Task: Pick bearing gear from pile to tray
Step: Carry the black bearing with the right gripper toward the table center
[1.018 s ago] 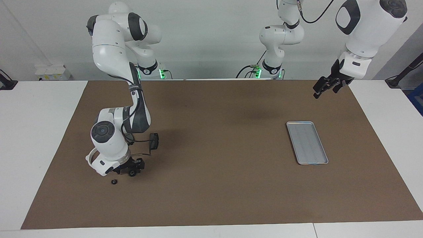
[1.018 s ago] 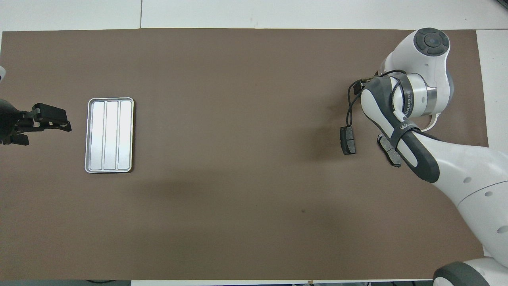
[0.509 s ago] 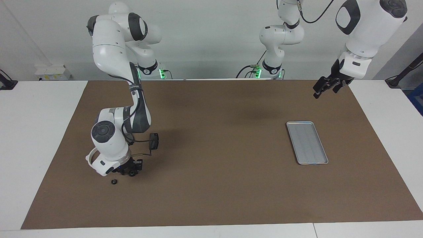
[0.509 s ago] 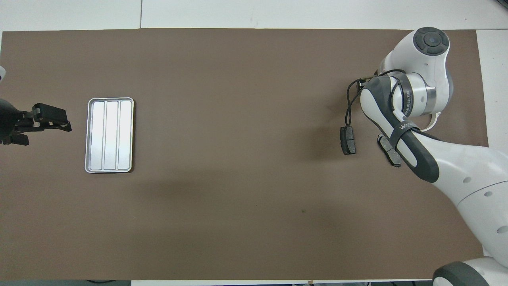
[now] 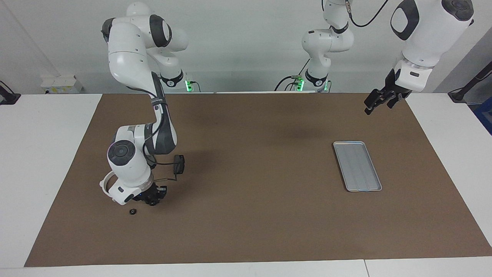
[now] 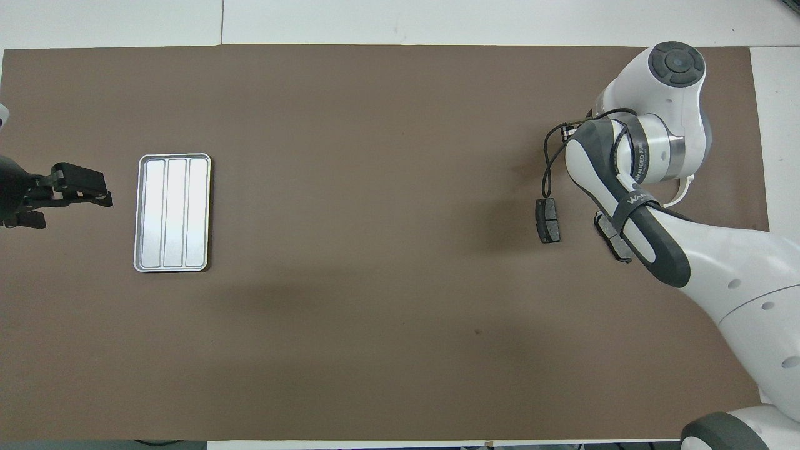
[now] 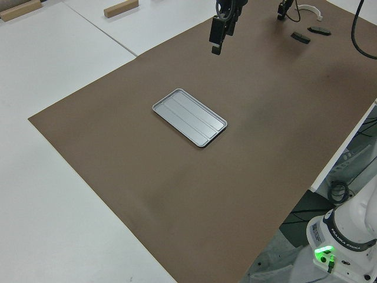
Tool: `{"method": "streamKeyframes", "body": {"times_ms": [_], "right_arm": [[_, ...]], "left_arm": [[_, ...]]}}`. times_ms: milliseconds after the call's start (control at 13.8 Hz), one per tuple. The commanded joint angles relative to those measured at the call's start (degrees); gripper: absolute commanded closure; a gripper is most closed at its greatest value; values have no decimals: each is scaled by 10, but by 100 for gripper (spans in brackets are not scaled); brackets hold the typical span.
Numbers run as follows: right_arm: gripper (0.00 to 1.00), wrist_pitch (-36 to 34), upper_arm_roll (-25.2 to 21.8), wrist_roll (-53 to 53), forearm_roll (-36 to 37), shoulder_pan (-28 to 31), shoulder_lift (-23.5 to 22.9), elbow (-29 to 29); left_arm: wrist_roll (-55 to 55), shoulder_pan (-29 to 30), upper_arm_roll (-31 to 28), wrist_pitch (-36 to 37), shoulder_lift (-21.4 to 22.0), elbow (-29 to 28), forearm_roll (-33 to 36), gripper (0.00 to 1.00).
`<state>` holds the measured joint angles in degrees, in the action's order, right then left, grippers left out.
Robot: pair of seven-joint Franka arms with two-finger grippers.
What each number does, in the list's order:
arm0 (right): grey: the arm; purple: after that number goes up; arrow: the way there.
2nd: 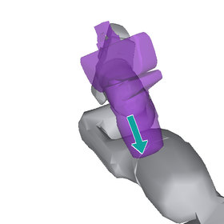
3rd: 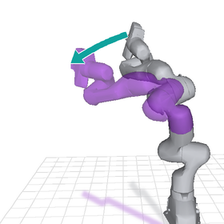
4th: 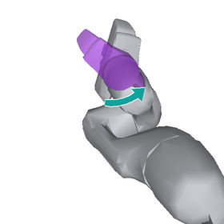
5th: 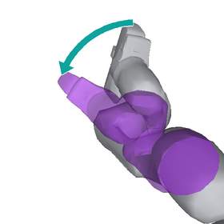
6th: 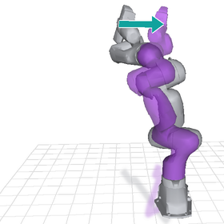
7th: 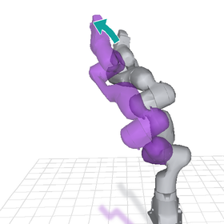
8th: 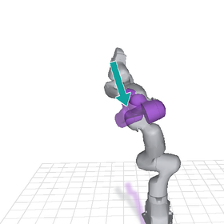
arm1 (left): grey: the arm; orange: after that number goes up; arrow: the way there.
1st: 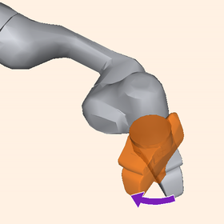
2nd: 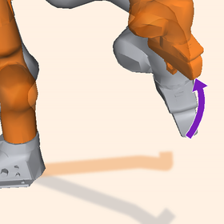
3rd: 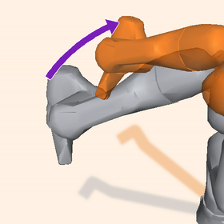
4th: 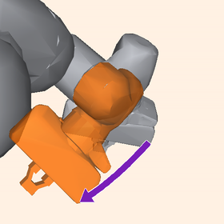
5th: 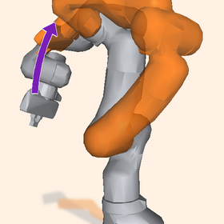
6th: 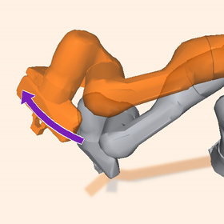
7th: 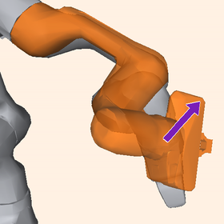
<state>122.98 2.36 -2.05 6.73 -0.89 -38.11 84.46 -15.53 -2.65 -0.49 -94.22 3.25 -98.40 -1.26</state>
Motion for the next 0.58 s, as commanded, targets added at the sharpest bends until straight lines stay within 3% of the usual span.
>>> {"method": "streamKeyframes", "body": {"times_ms": [0,218,509], "right_arm": [[82,9,2,-10,16,3,-15,-11],[87,-21,2,-13,14,-1,-7,-31],[87,-191,19,-55,-6,-29,20,-128]], "left_arm": [[1,-6,-6,12,5,4,-5,0],[1,-6,-6,12,5,4,-5,0],[1,-6,-6,12,5,4,-5,0]]}}
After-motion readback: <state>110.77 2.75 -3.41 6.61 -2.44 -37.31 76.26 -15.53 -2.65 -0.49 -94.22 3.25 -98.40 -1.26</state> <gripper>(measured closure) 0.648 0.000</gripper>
